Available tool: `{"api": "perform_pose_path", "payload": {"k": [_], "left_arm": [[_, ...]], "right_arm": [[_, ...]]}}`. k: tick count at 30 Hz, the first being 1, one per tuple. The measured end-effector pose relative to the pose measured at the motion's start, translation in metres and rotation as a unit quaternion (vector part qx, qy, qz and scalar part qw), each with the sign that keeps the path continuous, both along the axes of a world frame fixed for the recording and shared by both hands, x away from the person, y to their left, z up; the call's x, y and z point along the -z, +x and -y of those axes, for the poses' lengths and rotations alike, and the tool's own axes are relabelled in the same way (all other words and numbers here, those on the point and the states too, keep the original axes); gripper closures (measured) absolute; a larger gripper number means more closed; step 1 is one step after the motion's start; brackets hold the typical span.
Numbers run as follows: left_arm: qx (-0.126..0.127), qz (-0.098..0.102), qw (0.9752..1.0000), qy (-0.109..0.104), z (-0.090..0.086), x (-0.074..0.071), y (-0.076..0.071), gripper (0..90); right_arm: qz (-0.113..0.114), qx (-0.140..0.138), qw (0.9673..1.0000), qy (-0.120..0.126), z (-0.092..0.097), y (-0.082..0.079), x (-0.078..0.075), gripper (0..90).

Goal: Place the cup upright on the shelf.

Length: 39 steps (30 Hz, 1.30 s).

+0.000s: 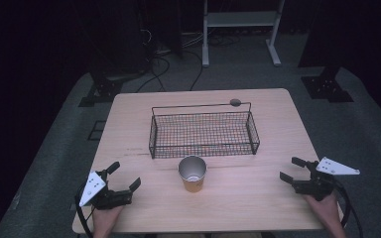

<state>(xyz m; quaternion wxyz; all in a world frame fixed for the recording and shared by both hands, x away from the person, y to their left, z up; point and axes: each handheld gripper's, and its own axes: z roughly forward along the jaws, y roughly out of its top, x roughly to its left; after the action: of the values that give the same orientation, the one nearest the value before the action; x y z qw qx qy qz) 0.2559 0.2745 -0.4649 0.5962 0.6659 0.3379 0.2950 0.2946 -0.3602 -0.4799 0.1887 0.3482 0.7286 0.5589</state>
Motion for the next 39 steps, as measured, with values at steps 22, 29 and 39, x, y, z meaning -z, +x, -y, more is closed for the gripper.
{"api": "perform_pose_path", "payload": {"k": [22,29,39], "left_arm": [[0.025,0.002,0.9996,0.012,0.012,-0.001,-0.002,2.4],[0.034,0.006,0.9992,0.018,0.018,-0.002,-0.003,2.5],[0.057,0.010,0.9978,0.031,0.033,-0.003,-0.003,2.4]], "right_arm": [[-0.002,0.000,1.0000,-0.002,-0.001,0.000,0.000,15.4],[-0.002,-0.001,1.0000,-0.001,-0.001,0.000,0.000,15.4],[-0.001,-0.002,1.0000,-0.002,-0.001,0.000,0.000,15.4]]}}
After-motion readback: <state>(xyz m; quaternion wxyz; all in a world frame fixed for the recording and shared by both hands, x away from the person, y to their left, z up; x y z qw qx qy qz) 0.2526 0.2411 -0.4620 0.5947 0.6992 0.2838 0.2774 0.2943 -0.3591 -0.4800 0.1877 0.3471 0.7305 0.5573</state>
